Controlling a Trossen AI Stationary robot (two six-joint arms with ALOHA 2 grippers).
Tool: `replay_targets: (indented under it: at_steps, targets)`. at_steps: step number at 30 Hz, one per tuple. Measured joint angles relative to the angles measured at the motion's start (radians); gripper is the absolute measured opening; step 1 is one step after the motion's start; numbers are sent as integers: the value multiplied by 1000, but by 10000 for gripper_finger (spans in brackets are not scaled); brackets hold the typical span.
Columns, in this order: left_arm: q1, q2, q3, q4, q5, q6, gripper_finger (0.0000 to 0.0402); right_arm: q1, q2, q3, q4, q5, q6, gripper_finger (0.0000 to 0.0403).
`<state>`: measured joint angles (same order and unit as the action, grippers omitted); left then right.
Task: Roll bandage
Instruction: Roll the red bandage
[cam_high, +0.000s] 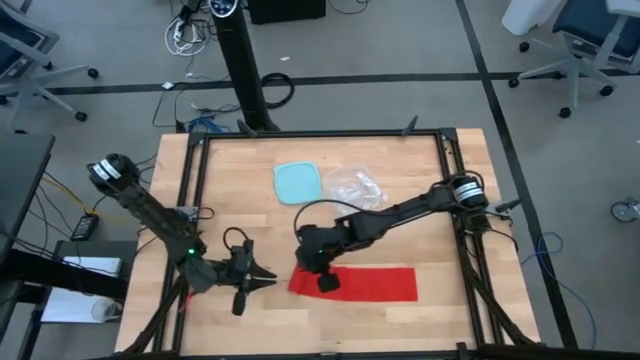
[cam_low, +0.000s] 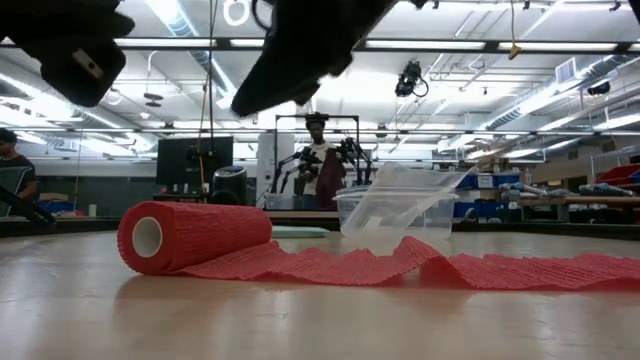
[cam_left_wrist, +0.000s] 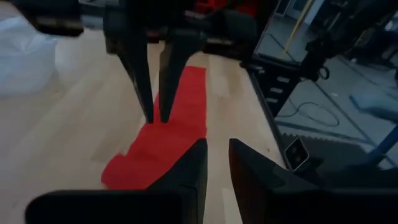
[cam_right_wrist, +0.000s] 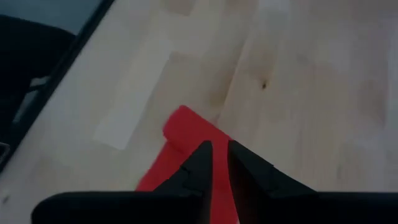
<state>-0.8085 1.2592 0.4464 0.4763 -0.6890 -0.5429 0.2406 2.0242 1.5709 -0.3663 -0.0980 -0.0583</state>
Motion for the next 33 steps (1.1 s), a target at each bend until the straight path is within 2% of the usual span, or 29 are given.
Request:
replay_targets:
  at_steps: [4,15,33]
  targets:
    - [0,1,4,-56,-2,-38,72,12,21,1,12,-1,-3,50]
    - [2,11,5,-53,1,-42,72,13,103,-1,68,-16,-15,50]
    - [4,11,5,-53,-7,-48,72,-7,103,-1,84,22,-109,50]
